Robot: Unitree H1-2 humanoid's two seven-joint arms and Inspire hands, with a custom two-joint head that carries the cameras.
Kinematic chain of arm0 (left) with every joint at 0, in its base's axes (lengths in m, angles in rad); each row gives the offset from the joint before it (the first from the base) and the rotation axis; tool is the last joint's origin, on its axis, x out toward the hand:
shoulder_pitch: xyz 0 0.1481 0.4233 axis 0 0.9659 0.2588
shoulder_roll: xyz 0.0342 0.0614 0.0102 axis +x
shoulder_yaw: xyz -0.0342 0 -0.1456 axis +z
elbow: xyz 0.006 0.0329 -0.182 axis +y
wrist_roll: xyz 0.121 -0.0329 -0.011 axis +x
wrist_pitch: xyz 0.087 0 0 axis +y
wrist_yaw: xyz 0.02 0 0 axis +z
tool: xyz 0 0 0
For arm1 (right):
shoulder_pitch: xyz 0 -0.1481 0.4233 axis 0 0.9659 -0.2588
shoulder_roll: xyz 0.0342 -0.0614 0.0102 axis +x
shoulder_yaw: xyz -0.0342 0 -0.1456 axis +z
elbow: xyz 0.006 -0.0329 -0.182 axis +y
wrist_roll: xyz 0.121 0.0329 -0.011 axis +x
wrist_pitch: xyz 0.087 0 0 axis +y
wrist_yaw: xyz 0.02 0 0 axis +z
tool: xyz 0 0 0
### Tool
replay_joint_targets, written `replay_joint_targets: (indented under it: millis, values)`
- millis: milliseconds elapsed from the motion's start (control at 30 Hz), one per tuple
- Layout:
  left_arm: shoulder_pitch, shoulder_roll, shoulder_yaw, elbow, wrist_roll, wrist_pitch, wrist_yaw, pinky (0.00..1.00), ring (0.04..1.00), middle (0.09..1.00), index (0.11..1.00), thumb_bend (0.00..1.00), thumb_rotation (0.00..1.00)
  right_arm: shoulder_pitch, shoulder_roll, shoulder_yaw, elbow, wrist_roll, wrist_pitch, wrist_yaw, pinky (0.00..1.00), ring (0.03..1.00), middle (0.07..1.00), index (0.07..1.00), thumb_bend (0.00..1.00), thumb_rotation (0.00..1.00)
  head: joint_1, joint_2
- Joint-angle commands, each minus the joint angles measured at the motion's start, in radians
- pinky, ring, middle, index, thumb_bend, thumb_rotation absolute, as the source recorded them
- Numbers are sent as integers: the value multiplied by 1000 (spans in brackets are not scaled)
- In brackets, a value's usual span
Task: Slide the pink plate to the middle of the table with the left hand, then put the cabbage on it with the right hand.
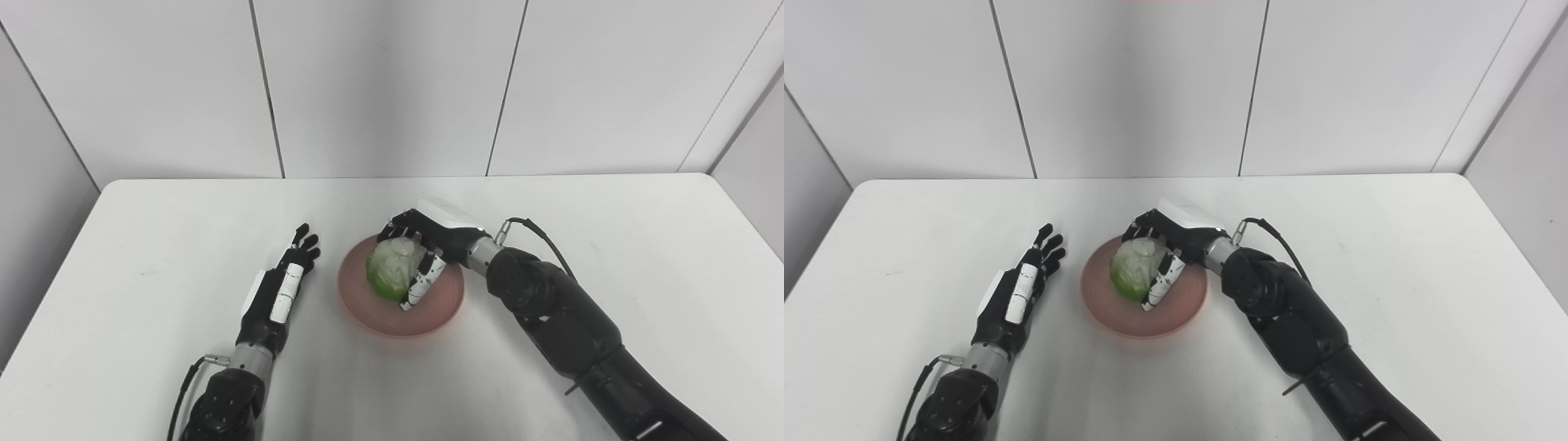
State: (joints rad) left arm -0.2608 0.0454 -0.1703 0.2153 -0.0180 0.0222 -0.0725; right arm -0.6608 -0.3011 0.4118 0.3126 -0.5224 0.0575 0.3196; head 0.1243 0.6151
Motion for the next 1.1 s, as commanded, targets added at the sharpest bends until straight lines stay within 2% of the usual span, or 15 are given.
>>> replay_joint_targets:
  millis: [0, 367, 433, 467, 500, 600, 700, 833, 1067]
  values:
    - [26, -39, -52, 46, 10, 100, -56, 945, 945, 964, 973, 800, 1000, -13, 8, 18, 23, -19, -24, 3, 320, 399, 424, 518, 525, 0, 0, 0]
    - [23, -45, -42, 62, 10, 85, -56, 927, 934, 956, 963, 804, 1000, -16, 0, 32, 14, -12, -16, 19, 471, 526, 484, 498, 528, 0, 1, 1]
    - [24, -48, -41, 60, 10, 84, -56, 918, 932, 956, 965, 789, 1000, -18, -7, 37, 4, -15, -17, 31, 538, 607, 617, 495, 523, 101, 1, 1]
    - [24, -48, -40, 59, 11, 84, -55, 918, 932, 957, 966, 789, 1000, -20, -13, 42, -3, -19, -17, 41, 542, 613, 628, 495, 522, 109, 1, 1]
    - [25, -49, -40, 59, 15, 83, -53, 920, 931, 956, 965, 788, 1000, -24, -21, 49, -14, -24, -15, 55, 563, 645, 671, 603, 690, 113, 0, 1]
    - [25, -47, -42, 57, 26, 86, -50, 916, 927, 949, 956, 800, 1000, -31, -43, 62, -47, -31, -11, 89, 618, 715, 745, 717, 855, 236, -1, 0]
    - [26, -43, -46, 50, 37, 92, -48, 905, 917, 940, 942, 815, 1000, -33, -59, 61, -86, -38, -11, 110, 681, 771, 791, 740, 921, 286, -3, 1]
    - [26, -44, -43, 53, 33, 82, -48, 907, 920, 943, 946, 796, 1000, -34, -76, 44, -151, -32, -3, 149, 744, 831, 832, 769, 954, 290, -5, 1]
    - [27, -37, -42, 61, 27, 71, -55, 907, 917, 939, 945, 809, 1000, -34, -100, 5, -267, -35, 33, 206, 754, 846, 850, 802, 972, 284, -13, 2]
